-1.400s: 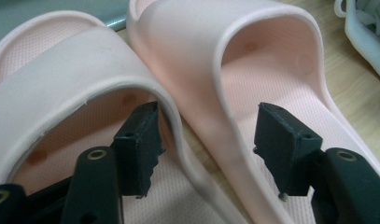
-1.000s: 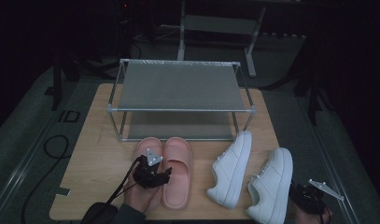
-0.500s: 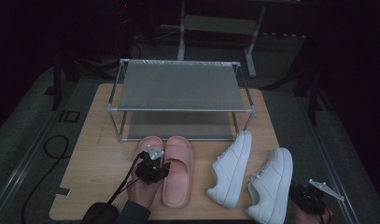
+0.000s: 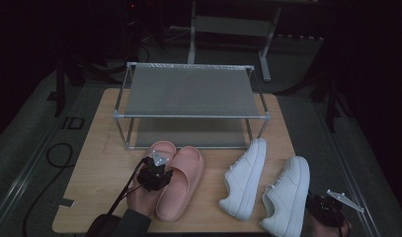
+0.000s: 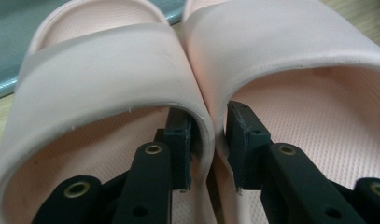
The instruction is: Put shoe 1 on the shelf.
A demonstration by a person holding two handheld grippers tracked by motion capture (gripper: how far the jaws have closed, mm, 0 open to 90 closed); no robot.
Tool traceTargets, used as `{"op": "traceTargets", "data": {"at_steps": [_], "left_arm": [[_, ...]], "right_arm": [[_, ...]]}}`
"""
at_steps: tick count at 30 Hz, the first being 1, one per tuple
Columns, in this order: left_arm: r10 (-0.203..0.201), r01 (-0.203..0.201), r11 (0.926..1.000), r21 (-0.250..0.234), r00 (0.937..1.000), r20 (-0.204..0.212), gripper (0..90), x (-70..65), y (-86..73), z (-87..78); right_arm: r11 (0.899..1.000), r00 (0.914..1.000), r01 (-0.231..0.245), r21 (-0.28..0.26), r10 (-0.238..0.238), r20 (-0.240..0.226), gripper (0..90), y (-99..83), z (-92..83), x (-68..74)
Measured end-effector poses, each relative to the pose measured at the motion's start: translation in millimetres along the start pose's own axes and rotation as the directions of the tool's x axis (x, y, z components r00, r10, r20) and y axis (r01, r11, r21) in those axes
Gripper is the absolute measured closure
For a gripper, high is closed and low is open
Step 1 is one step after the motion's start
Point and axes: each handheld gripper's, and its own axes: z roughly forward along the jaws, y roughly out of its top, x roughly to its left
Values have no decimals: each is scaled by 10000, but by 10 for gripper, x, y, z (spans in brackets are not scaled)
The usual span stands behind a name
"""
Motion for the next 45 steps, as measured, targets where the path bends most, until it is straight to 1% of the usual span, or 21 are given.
{"op": "traceTargets", "data": {"at_steps": [3,5,6,7,9,10,13,14,20,21,24,25,28,29,31,34,36,37,38,40,45], "left_arm": [[142,-142,9999,48,9999,77,729,27,-6,-14],[326,-327,9994,73,9993,169,731,39,-12,-25],[326,-327,9994,73,9993,169,733,39,-12,-25],[479,-481,9988,107,9986,208,734,51,-18,-35],[476,-478,9988,106,9986,216,735,58,-18,-41],[655,-657,9978,66,9976,235,735,77,-16,-56],[663,-663,9978,6,9974,267,736,101,-6,-77],[614,-612,9981,-63,9977,272,737,126,9,-101],[767,-756,9964,-385,9967,270,736,172,73,-125],[876,-859,9950,-517,9957,313,737,188,108,-124],[1010,-984,9932,-620,9941,398,736,210,148,-125],[1167,-1123,9904,-812,9918,515,736,229,188,-126],[1270,-1208,9883,-933,9899,635,736,256,231,-124],[1462,-1394,9852,-1000,9872,640,735,278,270,-116],[1552,-1483,9836,-1023,9859,632,735,298,307,-99],[1697,-1608,9807,-1115,9826,754,735,331,357,-67],[1697,-1608,9807,-1115,9826,754,735,331,357,-67],[1835,-1729,9775,-1207,9796,823,735,345,390,-40],[1870,-1765,9769,-1203,9789,820,734,355,420,-8],[1925,-1820,9756,-1225,9780,800,734,364,446,29],[1883,-1791,9759,-1244,9798,668,732,379,486,107]], "right_arm": [[10000,10000,4,2,-4,3,510,-1,-1,4],[10000,10000,1,5,-1,7,510,-2,-1,4],[10000,10000,1,5,-1,7,510,-2,-1,4],[10000,10000,15,2,-15,6,510,-1,0,4],[10000,10000,16,-3,-16,8,510,-1,1,5],[10000,10000,19,-5,-19,8,510,-1,1,4],[10000,10000,16,-1,-16,3,511,-1,1,4],[10000,10000,15,-3,-15,3,511,-2,1,4],[10000,10000,12,-9,-12,5,511,-3,0,5],[10000,10000,7,-10,-7,2,512,-2,0,5],[10000,10000,5,-6,-5,10,512,-2,-1,5],[10000,10000,-14,-3,14,9,512,-3,-3,3],[10000,10000,-14,-5,14,19,513,-4,-4,-3],[10000,10000,-15,-14,15,27,513,-4,-4,-3],[10000,10000,-17,-14,17,29,513,-4,-5,-3],[10000,10000,-18,-14,18,27,513,-5,-6,-5],[10000,10000,-19,-18,19,29,513,-5,-6,-5],[10000,10000,-19,-18,19,29,513,-5,-6,-5],[10000,10000,-18,-14,18,28,514,-5,-6,-4],[10000,10000,-17,-15,17,28,514,-5,-6,-5],[10000,10000,-21,-18,21,29,514,-6,-8,-6]]}}
